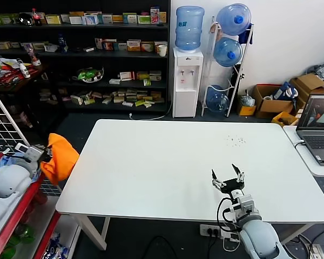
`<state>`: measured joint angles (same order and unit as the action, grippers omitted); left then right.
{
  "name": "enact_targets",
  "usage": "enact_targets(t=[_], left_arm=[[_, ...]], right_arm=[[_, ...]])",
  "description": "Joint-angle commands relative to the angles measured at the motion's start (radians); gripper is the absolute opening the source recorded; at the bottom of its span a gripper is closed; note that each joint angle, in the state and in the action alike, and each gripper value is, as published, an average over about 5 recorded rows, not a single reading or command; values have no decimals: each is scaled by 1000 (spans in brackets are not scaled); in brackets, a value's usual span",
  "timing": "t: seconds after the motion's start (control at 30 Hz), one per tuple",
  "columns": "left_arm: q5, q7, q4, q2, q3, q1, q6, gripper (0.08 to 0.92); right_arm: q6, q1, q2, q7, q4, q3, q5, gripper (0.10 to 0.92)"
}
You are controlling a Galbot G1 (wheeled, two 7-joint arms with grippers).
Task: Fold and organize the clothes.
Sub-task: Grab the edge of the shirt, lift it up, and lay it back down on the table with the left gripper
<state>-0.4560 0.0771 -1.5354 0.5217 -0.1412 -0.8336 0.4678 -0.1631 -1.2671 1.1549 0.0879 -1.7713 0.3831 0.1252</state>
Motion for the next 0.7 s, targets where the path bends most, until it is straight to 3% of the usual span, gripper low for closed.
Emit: enact_targets(t=[0.03, 0.17, 0.3, 0.7], left_arm=[[-174, 115, -233, 135, 25, -30, 82, 129], [-257, 174, -323, 177, 45, -52, 100, 129], [-264, 210, -350, 280, 85, -57, 101, 129], [-105, 239, -180, 671, 251, -19, 49, 129]], right_arm=[[1, -15, 8, 2, 2, 22, -14, 823], [-1, -26, 7, 4, 0, 36, -17, 823], [-5, -40, 1, 6, -2, 48, -21, 823], [28, -98, -28, -15, -22, 118, -9, 823]])
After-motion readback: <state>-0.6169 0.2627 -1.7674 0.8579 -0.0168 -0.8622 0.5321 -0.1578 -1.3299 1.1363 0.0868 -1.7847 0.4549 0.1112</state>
